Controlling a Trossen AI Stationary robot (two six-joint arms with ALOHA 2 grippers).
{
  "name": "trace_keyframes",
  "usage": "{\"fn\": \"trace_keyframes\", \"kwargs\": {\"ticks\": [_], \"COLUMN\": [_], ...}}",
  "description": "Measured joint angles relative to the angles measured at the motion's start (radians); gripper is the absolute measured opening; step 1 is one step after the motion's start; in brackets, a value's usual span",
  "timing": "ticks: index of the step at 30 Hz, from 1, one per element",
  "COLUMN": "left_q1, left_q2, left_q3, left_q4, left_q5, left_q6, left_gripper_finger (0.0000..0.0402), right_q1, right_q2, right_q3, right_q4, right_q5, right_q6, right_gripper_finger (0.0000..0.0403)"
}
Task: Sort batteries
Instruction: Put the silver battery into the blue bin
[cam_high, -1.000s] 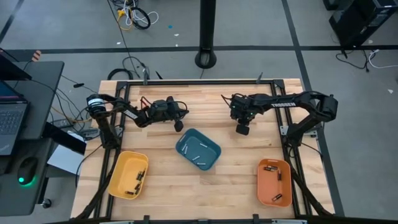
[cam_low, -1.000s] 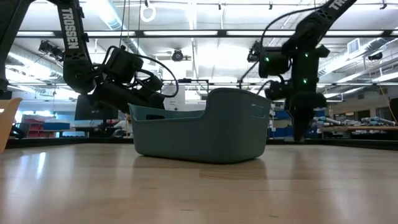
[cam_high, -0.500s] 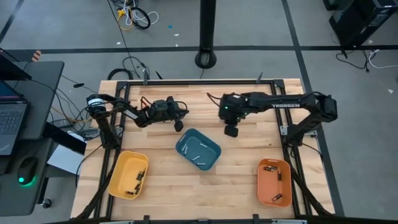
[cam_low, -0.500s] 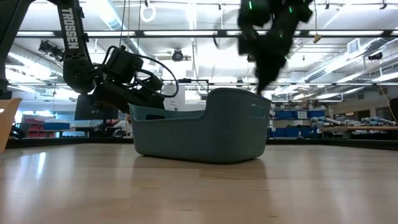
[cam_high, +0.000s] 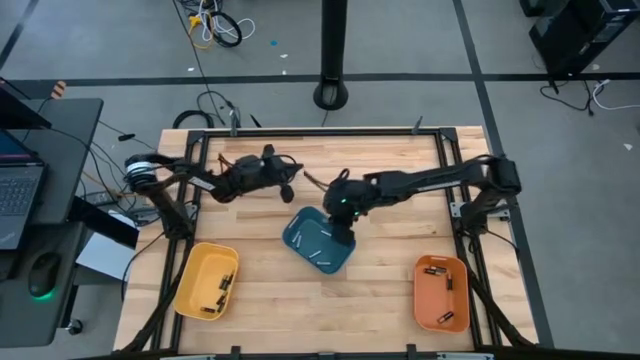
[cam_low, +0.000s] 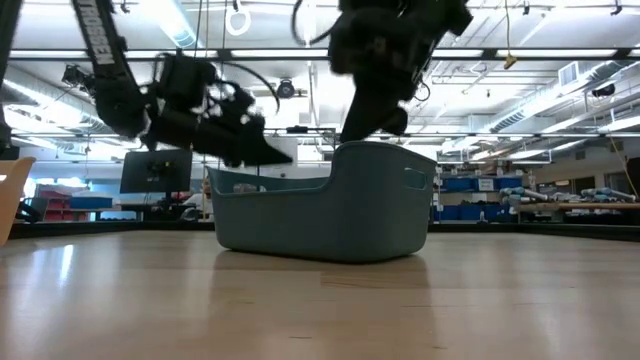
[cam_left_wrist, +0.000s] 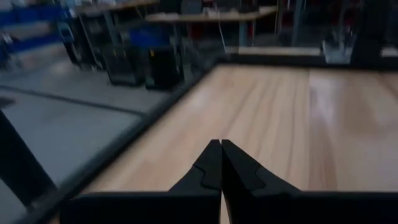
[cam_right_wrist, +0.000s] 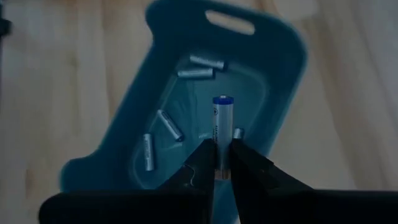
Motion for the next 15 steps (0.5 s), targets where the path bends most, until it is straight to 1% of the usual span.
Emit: {"fn": "trace_keyframes", "kwargs": {"ticks": [6,10,12,15], "left_q1": [0.0,0.0,-0.001,-0.002], "left_q2": [-0.201,-0.313,-0.349,-0.382], "left_q3": [-0.069,-0.126,-0.148,-0.169], "left_q4": [0.0,-0.01,-0.014,-0.018], "left_q5": [-0.023,-0.032,-0.035,-0.045], "left_q6": [0.025,0.024,0.022,0.017], "left_gripper_finger": [0.0006,0.0006,0.0006,0.0006], "right_q1": [0.015,0.016,0.011,-0.007], "right_q2": [0.141,0.21,0.231,0.243], "right_q3": [0.054,0.11,0.139,0.165], "right_q4": [-0.017,-0.118,-0.182,-0.244], "right_q5": [-0.063,-0.071,-0.035,0.06], "right_q6": [0.052,0.058,0.043,0.007], "right_gripper_finger": [0.0048,0.0048,0.0048,0.0048]}}
